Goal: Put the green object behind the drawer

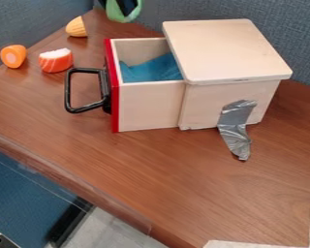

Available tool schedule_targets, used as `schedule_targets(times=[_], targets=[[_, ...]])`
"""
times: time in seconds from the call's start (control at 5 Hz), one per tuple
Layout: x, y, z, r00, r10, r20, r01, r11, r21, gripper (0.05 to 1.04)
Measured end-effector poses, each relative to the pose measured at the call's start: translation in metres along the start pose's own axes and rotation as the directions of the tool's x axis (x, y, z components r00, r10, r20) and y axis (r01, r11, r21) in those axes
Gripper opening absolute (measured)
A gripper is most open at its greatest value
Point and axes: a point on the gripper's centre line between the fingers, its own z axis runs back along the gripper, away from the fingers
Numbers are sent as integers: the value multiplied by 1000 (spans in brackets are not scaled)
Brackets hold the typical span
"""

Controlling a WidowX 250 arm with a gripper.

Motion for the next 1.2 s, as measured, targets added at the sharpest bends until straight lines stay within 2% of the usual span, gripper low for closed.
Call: schedule_targets(times=[0.4,0.8,1.2], targets=[[26,40,-43,992,101,-77,-98,995,31,559],[19,52,-87,980,104,-171,-94,993,66,559],[5,56,-100,977,79,-199,-61,994,92,559]])
